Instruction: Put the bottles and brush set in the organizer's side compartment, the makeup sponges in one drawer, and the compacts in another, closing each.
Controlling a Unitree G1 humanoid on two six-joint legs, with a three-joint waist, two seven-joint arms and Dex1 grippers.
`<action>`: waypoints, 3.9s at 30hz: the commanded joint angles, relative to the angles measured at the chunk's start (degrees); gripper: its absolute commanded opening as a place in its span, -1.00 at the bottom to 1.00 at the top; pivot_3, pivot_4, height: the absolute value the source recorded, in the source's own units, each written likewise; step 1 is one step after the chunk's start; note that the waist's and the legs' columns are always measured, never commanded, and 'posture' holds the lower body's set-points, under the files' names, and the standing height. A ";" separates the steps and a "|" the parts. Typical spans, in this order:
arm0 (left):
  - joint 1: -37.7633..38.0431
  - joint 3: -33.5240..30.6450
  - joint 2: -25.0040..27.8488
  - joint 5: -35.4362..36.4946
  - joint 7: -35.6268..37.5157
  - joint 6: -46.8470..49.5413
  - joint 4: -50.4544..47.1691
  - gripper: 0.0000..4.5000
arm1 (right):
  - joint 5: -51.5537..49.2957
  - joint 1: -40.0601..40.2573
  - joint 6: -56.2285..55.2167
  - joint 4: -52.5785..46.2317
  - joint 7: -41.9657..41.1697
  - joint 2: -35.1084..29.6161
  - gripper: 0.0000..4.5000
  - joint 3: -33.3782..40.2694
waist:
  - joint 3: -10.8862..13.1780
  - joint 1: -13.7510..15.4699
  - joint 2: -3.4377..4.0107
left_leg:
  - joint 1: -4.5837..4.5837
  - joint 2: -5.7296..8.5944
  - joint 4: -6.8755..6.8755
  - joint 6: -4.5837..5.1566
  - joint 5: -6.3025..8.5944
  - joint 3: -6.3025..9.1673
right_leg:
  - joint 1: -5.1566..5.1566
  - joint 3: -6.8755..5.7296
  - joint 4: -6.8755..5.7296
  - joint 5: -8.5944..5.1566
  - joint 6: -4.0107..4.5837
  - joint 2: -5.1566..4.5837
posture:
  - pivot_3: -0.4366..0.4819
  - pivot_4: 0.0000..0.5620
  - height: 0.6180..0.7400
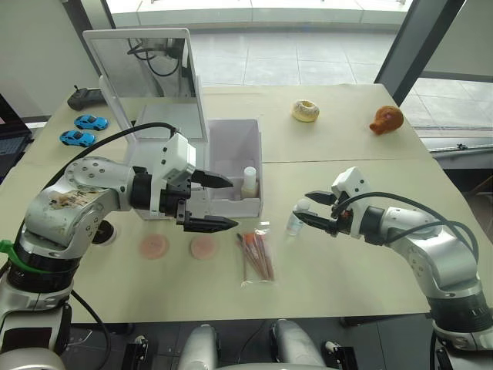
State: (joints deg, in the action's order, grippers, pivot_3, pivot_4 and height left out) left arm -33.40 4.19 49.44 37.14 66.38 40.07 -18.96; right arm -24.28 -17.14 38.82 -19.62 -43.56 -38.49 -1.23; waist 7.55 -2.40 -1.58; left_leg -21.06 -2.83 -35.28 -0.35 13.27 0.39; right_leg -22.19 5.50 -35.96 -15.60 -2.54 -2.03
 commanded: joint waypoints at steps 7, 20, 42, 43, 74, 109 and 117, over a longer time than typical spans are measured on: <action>1.02 -3.99 1.05 0.14 -1.58 0.04 -0.17 1.00 | -2.77 -1.29 0.01 -2.63 -0.34 1.79 -0.54 1.68 | 0.00 0.00 0.00 | 0.01 -0.01 0.00 0.00 0.00 0.01 | 0.00 0.00 -0.02 0.00 0.00 0.01 | -0.05 -0.47 1.00; 25.00 -27.72 0.98 3.72 -9.21 -0.09 -5.38 1.00 | -16.09 -28.55 12.77 -0.18 -9.54 0.23 -0.54 -1.81 | 0.04 -0.32 0.05 | 0.04 -0.07 0.03 0.00 0.00 0.12 | -0.02 -0.10 -0.03 0.20 0.36 0.02 | -0.05 -0.47 1.00; 48.97 -42.05 -8.77 11.68 -27.40 -0.25 -25.42 1.00 | 12.22 -47.74 -23.97 55.37 -20.75 23.46 -0.54 -17.62 | -0.02 -0.42 -0.04 | 0.17 -0.04 0.18 -0.01 0.00 0.03 | -0.06 -0.19 -0.10 0.39 0.72 -0.17 | -0.05 -0.47 1.00; 48.95 -42.04 -8.65 11.75 -27.56 -0.41 -25.30 1.00 | 12.79 -47.72 -24.73 56.29 -21.09 23.78 -0.54 -17.52 | -0.02 -0.37 -0.04 | 0.17 -0.03 0.18 -0.01 0.00 0.03 | -0.05 -0.20 -0.10 0.39 0.72 -0.17 | -0.05 -0.47 1.00; 38.72 -50.32 10.74 -6.61 -3.97 -30.44 47.57 1.00 | 7.95 -21.95 -24.15 38.99 -16.07 -3.56 0.99 11.95 | 0.02 -0.14 -0.03 | 0.29 -0.04 0.40 -0.01 0.00 -0.20 | -0.11 -0.18 0.01 0.07 1.12 -0.20 | -0.05 -0.47 1.00; 6.15 -3.16 6.74 16.78 -4.17 21.80 -8.58 0.82 | -25.91 -10.48 27.47 -15.25 -3.54 -10.22 1.00 9.38 | 0.08 0.10 -0.16 | 0.13 -0.04 0.23 -0.01 0.00 -0.06 | -0.01 -0.02 -0.04 -0.07 0.09 -0.04 | -0.05 -0.47 1.00; 9.83 3.41 -9.14 17.33 -15.03 27.05 -5.61 -0.24 | -33.09 -8.61 52.76 -3.36 11.83 -0.24 1.00 12.91 | -0.07 -0.37 -0.24 | -0.02 0.02 0.13 0.00 0.00 0.10 | 0.02 0.06 0.01 0.18 0.43 0.06 | -0.05 -0.47 1.00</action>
State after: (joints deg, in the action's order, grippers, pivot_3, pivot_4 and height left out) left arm -25.67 5.24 39.59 56.38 52.42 68.48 -22.15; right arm -55.46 -25.65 87.83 -26.11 -34.35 -39.68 8.59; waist 7.48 -2.77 -1.82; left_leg -21.10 -2.82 -35.14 -0.34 13.28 0.51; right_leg -22.17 5.60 -35.97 -15.40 -2.08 -1.94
